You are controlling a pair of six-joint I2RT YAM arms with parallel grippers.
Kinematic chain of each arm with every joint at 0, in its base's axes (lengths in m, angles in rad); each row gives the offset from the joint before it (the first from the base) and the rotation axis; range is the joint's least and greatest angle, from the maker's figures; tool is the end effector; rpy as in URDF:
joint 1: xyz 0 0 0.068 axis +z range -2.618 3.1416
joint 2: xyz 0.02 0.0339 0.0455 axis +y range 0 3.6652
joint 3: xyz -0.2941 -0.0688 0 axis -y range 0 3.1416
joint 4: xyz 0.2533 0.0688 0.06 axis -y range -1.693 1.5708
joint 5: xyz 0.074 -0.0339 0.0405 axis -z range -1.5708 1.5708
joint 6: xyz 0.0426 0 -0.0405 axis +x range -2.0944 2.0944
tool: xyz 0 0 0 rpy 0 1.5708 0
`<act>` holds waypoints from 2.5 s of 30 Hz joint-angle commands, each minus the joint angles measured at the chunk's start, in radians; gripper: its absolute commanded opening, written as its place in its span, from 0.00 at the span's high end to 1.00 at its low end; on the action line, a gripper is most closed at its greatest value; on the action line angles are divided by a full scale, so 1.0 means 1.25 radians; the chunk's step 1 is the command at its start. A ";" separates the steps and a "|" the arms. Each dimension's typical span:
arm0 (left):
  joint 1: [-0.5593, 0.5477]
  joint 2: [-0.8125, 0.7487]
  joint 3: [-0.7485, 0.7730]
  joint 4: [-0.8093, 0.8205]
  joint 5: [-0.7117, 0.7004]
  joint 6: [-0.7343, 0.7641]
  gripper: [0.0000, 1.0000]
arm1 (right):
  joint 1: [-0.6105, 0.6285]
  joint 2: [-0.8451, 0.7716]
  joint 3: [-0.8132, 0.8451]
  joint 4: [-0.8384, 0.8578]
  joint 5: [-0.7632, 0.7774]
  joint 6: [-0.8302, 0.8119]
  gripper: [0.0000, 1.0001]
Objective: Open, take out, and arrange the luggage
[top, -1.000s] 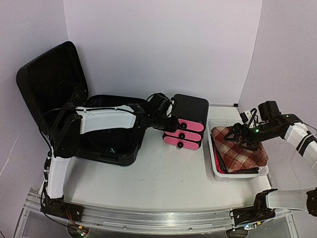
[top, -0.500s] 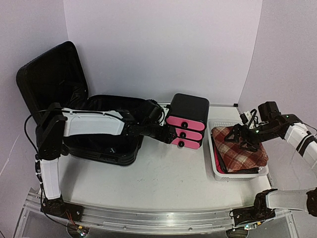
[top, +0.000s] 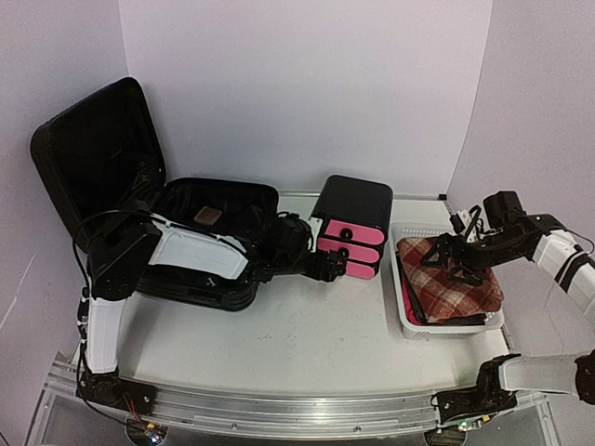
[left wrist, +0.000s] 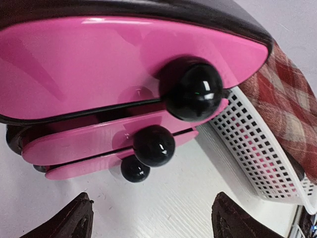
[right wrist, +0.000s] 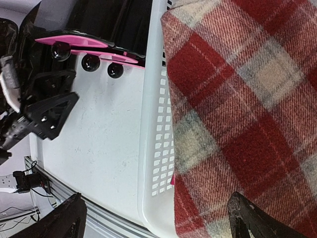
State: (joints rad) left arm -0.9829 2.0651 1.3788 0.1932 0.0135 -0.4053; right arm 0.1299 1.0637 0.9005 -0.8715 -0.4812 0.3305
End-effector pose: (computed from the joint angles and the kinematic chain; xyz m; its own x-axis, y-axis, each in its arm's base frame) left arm 0.2747 -0.4132 0.2031 -0.5719 0.1472 -0.8070 0.6672 0.6558 -0.3532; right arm 0.1898 0.0447 0.2926 -0.9197 0.1700 -0.3540 -0.0537 0.8386 0.5421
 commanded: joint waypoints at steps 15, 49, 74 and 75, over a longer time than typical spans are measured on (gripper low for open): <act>-0.019 0.120 0.110 0.165 -0.183 -0.007 0.28 | 0.002 -0.029 -0.001 0.015 -0.005 0.004 0.02; -0.029 0.035 0.013 0.206 -0.172 0.021 0.71 | 0.001 -0.001 -0.006 0.024 -0.004 -0.002 0.02; -0.041 0.144 0.130 0.191 -0.243 -0.053 0.32 | 0.002 -0.013 -0.009 0.035 -0.008 0.013 0.02; -0.041 0.148 0.133 0.187 -0.250 -0.059 0.32 | 0.001 -0.015 -0.009 0.034 -0.009 0.013 0.02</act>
State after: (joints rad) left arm -1.0294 2.2257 1.4807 0.4099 -0.2436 -0.4416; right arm 0.1299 1.0748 0.8886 -0.8520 -0.4824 0.3389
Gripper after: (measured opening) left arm 0.678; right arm 0.983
